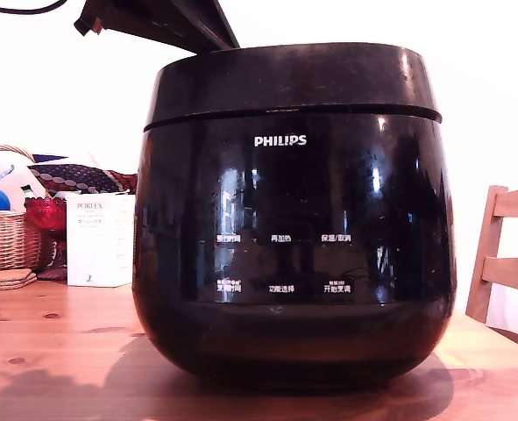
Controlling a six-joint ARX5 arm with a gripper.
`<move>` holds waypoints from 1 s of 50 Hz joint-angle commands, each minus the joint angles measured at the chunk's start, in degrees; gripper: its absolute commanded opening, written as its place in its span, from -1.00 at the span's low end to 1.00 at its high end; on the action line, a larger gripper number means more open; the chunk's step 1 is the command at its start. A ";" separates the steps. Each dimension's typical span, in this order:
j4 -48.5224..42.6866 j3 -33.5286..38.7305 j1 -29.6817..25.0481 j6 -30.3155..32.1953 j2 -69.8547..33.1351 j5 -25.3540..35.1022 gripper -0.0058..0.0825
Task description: Close the rice cooker by pressing the lid down with medium force
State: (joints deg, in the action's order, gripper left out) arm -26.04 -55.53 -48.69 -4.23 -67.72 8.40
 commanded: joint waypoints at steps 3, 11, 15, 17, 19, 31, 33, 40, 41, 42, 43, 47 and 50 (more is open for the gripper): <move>-7.48 6.34 0.13 1.31 -5.90 -2.99 -0.92; -8.02 6.34 0.13 1.70 -6.38 -3.56 -0.92; -8.26 6.34 0.13 1.70 -6.54 -3.56 -0.92; -8.13 6.34 0.13 1.70 -6.54 -3.54 -0.92; -7.67 6.34 0.13 1.70 -6.54 -3.52 -0.92; -3.23 6.34 0.13 1.64 -6.34 -2.64 -0.92; -2.51 6.34 0.13 1.62 -6.01 -2.38 -0.92; 0.37 6.34 0.15 1.18 -4.00 -2.32 -0.92; 0.87 6.34 0.15 1.20 -3.56 -2.32 -0.92; 1.44 6.34 0.20 1.20 -3.08 -2.32 -0.92; 1.99 6.34 0.20 1.20 -2.56 -2.34 -0.92; 4.17 6.32 0.22 1.20 -0.50 -2.49 -0.92; 5.81 6.32 0.44 1.20 1.09 -2.89 -0.92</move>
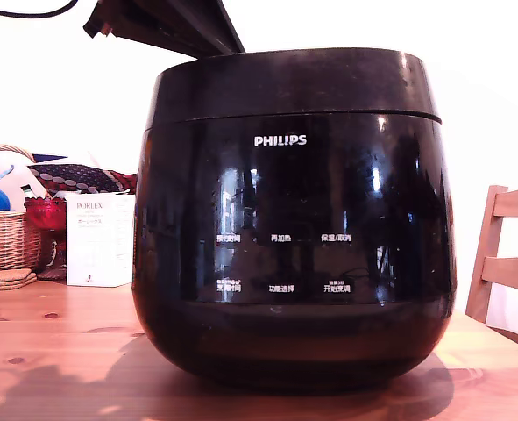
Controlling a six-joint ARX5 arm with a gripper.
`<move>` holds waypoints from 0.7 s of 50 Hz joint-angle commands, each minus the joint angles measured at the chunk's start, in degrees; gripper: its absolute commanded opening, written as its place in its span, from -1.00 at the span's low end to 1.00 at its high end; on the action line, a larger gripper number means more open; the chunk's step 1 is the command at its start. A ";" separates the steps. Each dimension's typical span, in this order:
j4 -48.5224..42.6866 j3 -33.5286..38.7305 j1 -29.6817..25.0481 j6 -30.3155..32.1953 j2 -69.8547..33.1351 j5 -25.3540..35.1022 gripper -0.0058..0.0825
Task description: Close the rice cooker by pressing the lid down with medium force
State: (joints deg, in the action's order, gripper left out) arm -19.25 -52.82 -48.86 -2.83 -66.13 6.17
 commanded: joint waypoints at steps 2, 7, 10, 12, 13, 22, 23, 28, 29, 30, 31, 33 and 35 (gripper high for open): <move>0.09 3.61 0.90 -0.22 0.35 -1.31 -0.92; 2.34 3.61 1.90 -0.17 2.21 -3.43 -0.92; 3.85 3.61 2.84 -0.15 3.08 -4.59 -0.92; 4.79 3.61 3.56 -0.09 3.67 -5.33 -0.92; 5.27 3.61 3.96 -0.09 3.96 -5.38 -0.92; 9.46 3.50 8.13 2.51 6.10 -6.91 -0.92; 9.75 3.48 8.70 2.58 6.36 -6.91 -0.92; 10.62 3.17 11.52 3.41 7.58 -7.32 -0.92; 10.73 3.13 12.17 3.74 7.87 -7.34 -0.92; 10.73 3.08 12.76 3.89 8.13 -7.34 -0.92; 10.78 3.06 13.40 3.89 8.41 -7.34 -0.92; 10.73 3.04 14.67 5.01 8.98 -7.50 -0.92; 10.71 3.02 15.93 5.01 9.57 -8.02 -0.92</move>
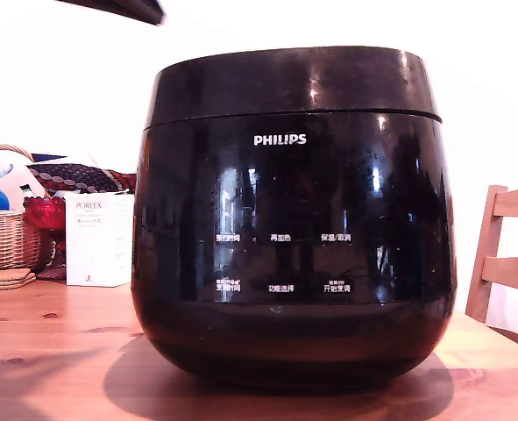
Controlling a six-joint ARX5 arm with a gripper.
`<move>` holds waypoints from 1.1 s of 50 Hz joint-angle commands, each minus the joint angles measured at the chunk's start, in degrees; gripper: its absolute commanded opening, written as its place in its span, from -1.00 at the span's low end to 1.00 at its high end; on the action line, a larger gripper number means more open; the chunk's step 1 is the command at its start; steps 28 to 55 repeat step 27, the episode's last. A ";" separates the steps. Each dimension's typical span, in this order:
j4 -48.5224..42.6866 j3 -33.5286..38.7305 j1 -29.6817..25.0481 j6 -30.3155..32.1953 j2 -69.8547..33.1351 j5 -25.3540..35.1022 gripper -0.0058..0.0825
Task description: Close the rice cooker by pressing the lid down with medium force
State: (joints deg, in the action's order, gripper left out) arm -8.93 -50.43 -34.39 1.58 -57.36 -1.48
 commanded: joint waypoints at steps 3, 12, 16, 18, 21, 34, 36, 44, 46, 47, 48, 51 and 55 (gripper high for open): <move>0.37 0.61 3.39 2.01 1.73 -0.90 -0.92; 0.46 0.59 9.20 4.96 4.35 -3.41 -0.92; 0.46 0.59 11.74 4.94 5.25 -4.59 -0.92; 0.46 0.59 12.83 4.94 5.57 -4.76 -0.92; 0.44 0.59 14.32 4.94 6.12 -5.05 -0.92; 0.42 0.59 16.31 4.92 6.84 -5.03 -0.92; 0.42 0.59 16.31 4.92 6.84 -5.03 -0.92; 0.42 0.59 16.31 4.92 6.84 -5.03 -0.92; 0.42 0.59 16.31 4.92 6.84 -5.03 -0.92; 0.42 0.59 16.31 4.92 6.84 -5.03 -0.92; 0.42 0.59 16.31 4.92 6.84 -5.03 -0.92; 0.42 0.59 16.31 4.92 6.84 -5.03 -0.92; 0.42 0.59 16.31 4.92 6.84 -5.03 -0.92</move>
